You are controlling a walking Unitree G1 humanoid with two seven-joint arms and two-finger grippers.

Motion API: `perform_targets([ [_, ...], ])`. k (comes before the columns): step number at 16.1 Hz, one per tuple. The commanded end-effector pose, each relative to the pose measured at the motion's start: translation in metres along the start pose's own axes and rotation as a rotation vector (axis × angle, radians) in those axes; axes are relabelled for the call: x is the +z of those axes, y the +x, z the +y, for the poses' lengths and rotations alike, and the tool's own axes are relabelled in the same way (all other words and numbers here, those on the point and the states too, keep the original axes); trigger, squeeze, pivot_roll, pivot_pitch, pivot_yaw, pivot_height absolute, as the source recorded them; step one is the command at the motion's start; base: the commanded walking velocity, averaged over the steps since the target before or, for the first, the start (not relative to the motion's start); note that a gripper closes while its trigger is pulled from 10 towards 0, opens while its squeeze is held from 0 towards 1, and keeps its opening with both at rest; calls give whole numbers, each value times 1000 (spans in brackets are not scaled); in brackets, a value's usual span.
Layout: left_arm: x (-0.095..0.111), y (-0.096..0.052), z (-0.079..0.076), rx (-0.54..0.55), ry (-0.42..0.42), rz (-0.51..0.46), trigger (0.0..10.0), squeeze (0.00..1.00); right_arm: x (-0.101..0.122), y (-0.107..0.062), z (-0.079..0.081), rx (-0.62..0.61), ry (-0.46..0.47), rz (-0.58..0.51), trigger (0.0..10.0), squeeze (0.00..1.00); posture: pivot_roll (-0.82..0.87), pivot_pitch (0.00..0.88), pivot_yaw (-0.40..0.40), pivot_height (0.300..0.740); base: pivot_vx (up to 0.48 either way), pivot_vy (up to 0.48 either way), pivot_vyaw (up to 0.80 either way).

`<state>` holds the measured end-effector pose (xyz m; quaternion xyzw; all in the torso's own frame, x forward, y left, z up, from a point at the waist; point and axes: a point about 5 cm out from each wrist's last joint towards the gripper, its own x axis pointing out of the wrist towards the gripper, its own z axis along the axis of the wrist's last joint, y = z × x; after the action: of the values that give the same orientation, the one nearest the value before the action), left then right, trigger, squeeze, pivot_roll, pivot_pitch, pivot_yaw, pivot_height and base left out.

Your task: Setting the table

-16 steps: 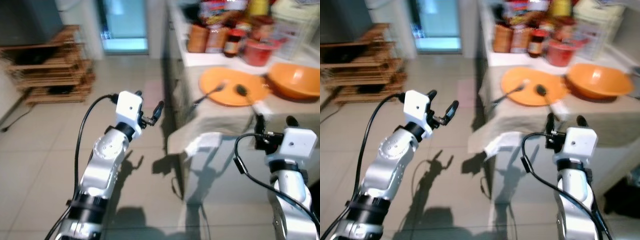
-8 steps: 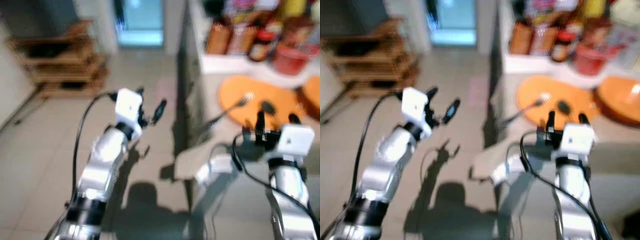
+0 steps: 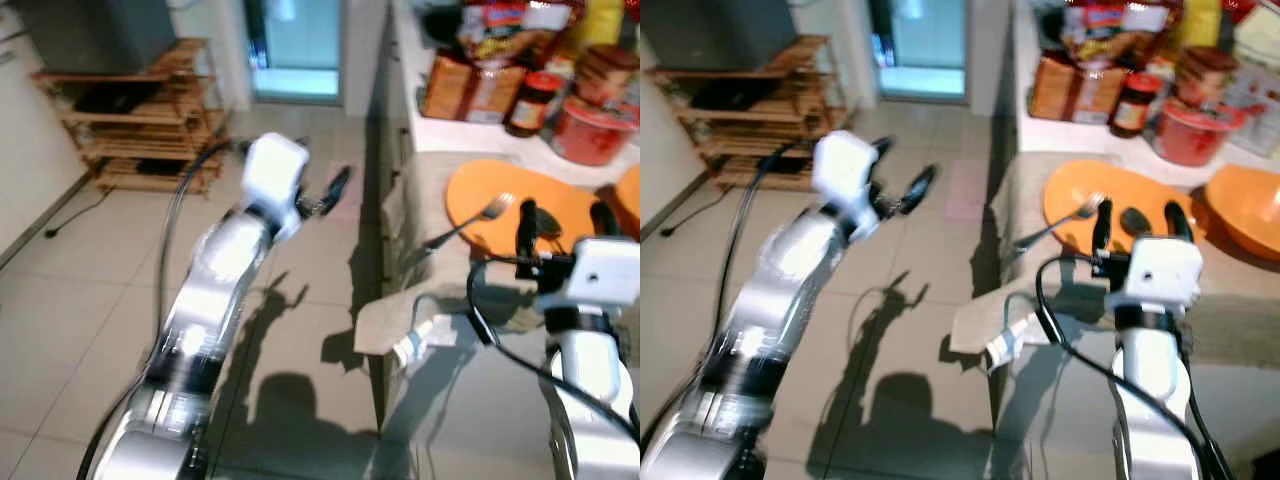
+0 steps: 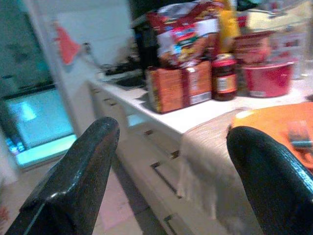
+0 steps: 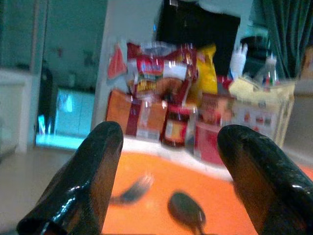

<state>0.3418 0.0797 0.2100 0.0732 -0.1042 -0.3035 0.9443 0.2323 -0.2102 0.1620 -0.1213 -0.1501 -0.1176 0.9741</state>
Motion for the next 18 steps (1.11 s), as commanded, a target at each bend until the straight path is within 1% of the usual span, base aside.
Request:
perform_targets([
  [1, 2, 14, -8, -77, 1, 44, 10000, 0, -10, -6, -8, -20, -15, 60, 10000, 0, -79, 9, 51, 740, 0, 0, 0],
  [2, 5, 27, -11, -118, -3, 71, 10000, 0, -14, -12, -13, -29, -25, 85, 10000, 0, -93, 17, 59, 740, 0, 0, 0],
  [3, 16, 42, -15, -159, -13, 67, 10000, 0, -14, -24, -20, -39, -39, 106, 10000, 0, -110, 24, 70, 740, 0, 0, 0],
  [5, 35, 64, -24, -240, -54, 50, 10000, 0, -16, -50, -36, -80, -74, 169, 10000, 0, -166, 48, 101, 740, 0, 0, 0],
  [6, 39, 70, -30, -263, -71, 54, 10000, 0, -17, -58, -39, -95, -89, 186, 10000, 0, -179, 53, 111, 740, 0, 0, 0],
  [7, 45, 78, -40, -308, -97, 56, 10000, 0, -18, -67, -40, -111, -91, 208, 10000, 0, -193, 62, 119, 740, 0, 0, 0],
  [8, 47, 80, -43, -323, -102, 58, 10000, 0, -18, -70, -39, -114, -91, 214, 10000, 0, -193, 62, 119, 740, 0, 0, 0],
  [9, 50, 86, -54, -381, -132, 87, 10000, 0, -19, -79, -37, -114, -86, 235, 10000, 0, -202, 74, 132, 740, 0, 0, 0],
  [10, 51, 89, -60, -402, -135, 99, 10000, 0, -19, -82, -36, -113, -85, 243, 10000, 0, -203, 76, 134, 740, 0, 0, 0],
  [11, 45, 93, -69, -444, -121, 164, 10000, 0, -17, -86, -35, -116, -82, 252, 10000, 0, -211, 89, 148, 740, 0, 0, 0],
  [12, 37, 94, -73, -463, -93, 213, 10000, 0, -15, -88, -36, -126, -81, 254, 10000, 0, -217, 98, 157, 740, 0, 0, 0],
  [13, 29, 93, -75, -470, -79, 252, 10000, 0, -12, -90, -36, -134, -81, 253, 10000, 0, -222, 109, 164, 740, 0, 0, 0],
  [14, 20, 92, -77, -482, -93, 298, 10000, 0, -10, -93, -35, -137, -81, 254, 10000, 0, -225, 116, 170, 740, 0, 0, 0],
  [18, 5, 87, -84, -530, -43, 367, 10000, 0, -10, -98, -31, -140, -74, 269, 10000, 0, -215, 129, 179, 740, 0, 0, 0],
])
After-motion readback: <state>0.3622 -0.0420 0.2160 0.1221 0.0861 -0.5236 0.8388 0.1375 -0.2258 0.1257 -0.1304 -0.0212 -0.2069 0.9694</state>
